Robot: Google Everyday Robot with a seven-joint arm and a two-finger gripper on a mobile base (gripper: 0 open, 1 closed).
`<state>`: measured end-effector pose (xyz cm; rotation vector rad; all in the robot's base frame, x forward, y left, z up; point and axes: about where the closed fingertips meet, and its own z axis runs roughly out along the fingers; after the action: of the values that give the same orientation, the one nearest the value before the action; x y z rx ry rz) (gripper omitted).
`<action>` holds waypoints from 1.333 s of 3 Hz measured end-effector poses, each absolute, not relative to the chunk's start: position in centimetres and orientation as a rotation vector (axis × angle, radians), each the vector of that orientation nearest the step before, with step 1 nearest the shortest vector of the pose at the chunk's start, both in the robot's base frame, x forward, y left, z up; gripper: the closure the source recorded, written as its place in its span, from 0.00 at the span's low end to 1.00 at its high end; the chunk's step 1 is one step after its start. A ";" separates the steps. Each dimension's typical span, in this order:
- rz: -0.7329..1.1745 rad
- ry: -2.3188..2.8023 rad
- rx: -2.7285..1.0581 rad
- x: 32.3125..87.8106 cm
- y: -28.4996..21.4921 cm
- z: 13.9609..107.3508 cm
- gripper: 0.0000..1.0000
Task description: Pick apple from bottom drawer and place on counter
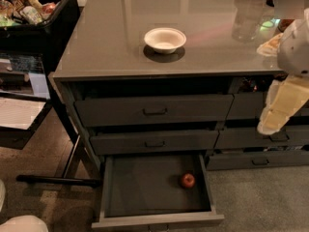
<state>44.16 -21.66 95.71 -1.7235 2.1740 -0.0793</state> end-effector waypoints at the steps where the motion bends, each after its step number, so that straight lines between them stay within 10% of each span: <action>1: 0.025 2.104 -1.708 44.9 -22.2 90.9 0.00; 4: 0.398 1.935 -1.480 44.5 -21.5 65.3 0.00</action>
Offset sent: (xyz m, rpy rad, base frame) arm 0.0213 -0.0176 -0.2495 0.4249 -0.0788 0.0592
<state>44.48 -21.51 65.25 -1.4803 1.9352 0.3981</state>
